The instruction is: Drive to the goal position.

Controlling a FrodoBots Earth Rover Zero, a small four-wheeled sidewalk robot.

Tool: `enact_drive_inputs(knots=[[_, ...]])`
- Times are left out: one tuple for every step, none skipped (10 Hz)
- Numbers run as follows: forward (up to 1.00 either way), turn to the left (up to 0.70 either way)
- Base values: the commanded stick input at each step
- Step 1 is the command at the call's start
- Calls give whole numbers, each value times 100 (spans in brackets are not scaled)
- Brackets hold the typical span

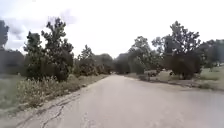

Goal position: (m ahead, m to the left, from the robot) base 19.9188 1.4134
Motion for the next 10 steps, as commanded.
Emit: enact_drive_inputs(knots=[[100,-9],[100,-24],[100,-17],[100,1],[100,1],[100,1],[100,1],[100,1],[100,1],[100,1]])
